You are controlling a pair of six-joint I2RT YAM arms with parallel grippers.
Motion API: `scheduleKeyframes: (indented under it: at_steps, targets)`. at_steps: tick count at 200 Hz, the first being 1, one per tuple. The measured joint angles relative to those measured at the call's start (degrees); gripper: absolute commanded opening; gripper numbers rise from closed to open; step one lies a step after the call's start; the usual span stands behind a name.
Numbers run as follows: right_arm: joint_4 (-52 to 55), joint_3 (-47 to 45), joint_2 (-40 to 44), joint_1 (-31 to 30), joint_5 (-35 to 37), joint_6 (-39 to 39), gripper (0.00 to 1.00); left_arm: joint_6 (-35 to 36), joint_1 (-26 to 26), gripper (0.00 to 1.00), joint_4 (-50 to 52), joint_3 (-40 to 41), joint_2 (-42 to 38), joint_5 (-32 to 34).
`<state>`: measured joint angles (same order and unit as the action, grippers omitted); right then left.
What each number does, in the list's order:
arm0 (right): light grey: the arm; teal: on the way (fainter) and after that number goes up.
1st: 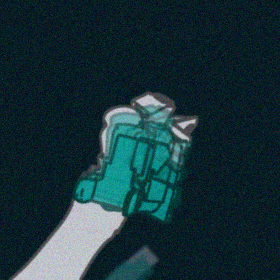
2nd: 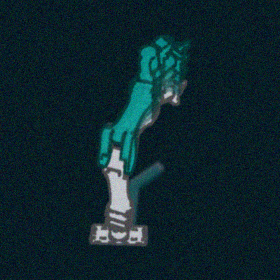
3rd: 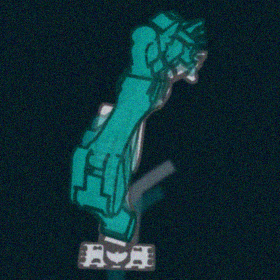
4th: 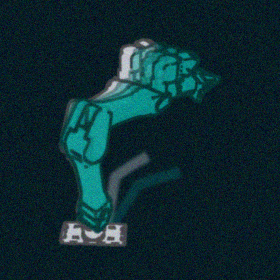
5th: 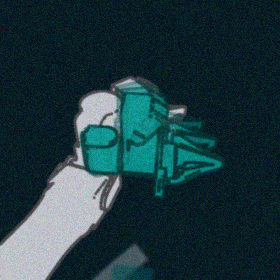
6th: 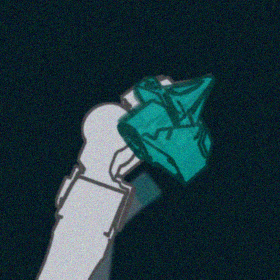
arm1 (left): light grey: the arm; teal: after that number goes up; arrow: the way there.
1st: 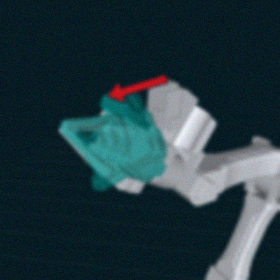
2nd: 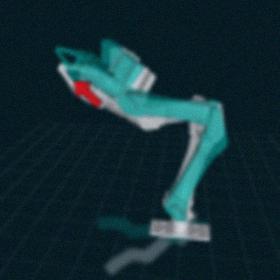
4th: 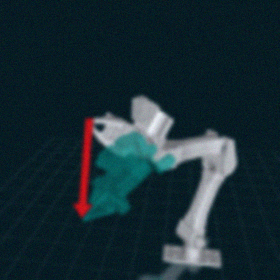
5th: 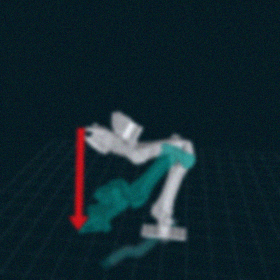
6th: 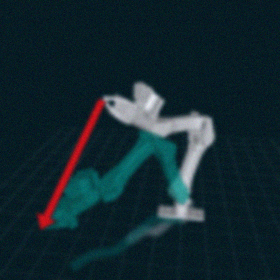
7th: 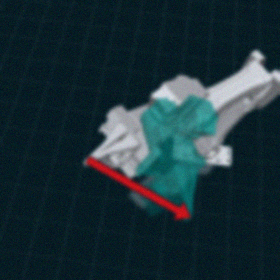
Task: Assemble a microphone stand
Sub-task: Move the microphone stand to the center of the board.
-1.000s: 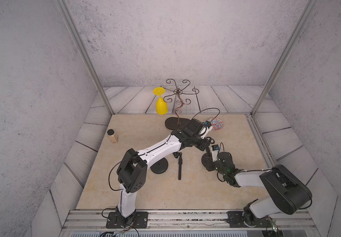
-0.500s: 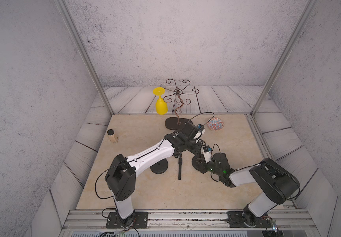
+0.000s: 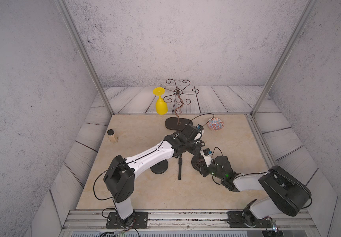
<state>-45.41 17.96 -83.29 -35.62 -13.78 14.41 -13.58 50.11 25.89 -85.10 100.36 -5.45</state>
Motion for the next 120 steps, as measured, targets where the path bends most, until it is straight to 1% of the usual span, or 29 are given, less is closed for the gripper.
scheduleKeyframes:
  at_steps: [40,69,89,120]
  targets:
    - [1.01,-3.63,6.05,0.00,2.40,-2.29,0.50,1.86,-0.02,0.13,3.15,-2.86,1.22,1.05]
    - [0.04,-4.42,6.12,0.00,4.42,-5.66,0.50,2.80,-0.17,0.14,5.18,-4.98,2.38,1.18]
    - [-3.63,-3.85,2.80,0.00,4.94,-8.07,0.48,3.30,-0.17,0.14,6.49,-6.78,3.54,1.11]
    - [-13.79,-2.56,-7.04,0.00,5.88,-11.30,0.42,3.58,-0.24,0.15,7.89,-8.59,4.63,0.96]
